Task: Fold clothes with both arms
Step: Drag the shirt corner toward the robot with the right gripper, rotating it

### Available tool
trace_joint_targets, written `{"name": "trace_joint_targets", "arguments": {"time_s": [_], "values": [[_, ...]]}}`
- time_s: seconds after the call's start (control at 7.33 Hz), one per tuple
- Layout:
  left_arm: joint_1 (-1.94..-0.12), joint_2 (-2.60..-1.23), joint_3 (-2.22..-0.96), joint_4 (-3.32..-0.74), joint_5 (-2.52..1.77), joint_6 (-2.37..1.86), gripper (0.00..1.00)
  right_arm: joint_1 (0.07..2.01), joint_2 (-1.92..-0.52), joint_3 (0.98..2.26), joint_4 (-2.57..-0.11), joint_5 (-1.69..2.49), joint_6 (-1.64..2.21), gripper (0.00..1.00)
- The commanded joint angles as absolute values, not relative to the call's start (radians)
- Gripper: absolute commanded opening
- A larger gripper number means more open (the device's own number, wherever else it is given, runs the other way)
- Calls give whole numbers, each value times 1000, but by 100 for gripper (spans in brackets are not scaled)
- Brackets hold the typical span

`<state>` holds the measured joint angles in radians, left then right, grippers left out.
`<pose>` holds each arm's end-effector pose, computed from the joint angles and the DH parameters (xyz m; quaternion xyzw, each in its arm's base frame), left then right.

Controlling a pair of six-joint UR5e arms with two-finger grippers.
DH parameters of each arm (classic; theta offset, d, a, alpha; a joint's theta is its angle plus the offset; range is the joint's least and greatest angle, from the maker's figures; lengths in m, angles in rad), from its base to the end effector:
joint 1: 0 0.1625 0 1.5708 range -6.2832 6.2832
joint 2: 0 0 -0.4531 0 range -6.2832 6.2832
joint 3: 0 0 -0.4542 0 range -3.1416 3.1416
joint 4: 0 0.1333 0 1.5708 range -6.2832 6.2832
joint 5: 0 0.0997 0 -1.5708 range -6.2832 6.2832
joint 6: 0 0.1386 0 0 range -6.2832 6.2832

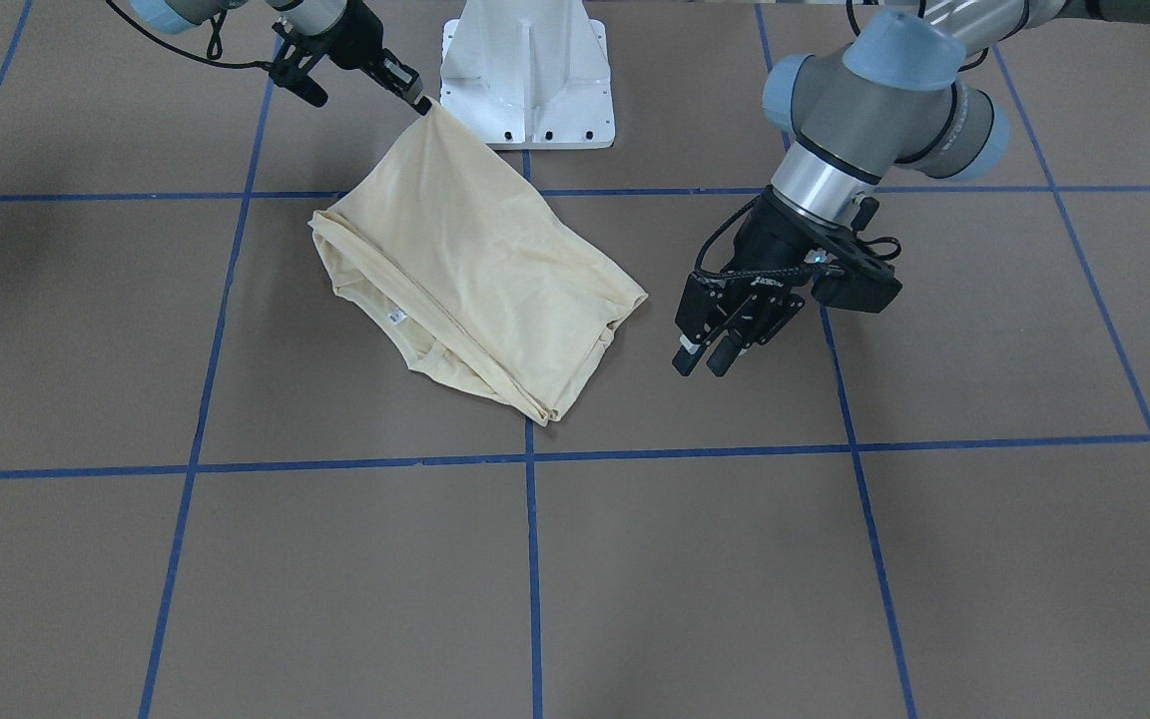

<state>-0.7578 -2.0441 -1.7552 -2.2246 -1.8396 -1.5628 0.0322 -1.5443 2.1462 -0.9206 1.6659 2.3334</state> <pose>0.4572 -0.5654 0.2260 0.1272 0.6002 -0.2116 0.7608 -0.5445 -0.1377 0.3068 -0.2450 -0.5329 0.2876 0.7571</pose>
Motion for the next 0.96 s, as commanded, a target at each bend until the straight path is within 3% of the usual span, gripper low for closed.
{"name": "trace_joint_targets", "arguments": {"time_s": [0.0,0.41,0.82], "values": [[-755,-2043,-1819,-2215,-1926,-1565,56,-48,-1557,2158,-922,1455,2332,100],[-695,-1993,-1833,-2186,-1930,-1588,89,252,-1522,2111,-928,1605,2253,100],[-557,-1917,-1818,-2187,-1918,-1655,91,636,-1367,1901,-934,1981,1929,100]]}}
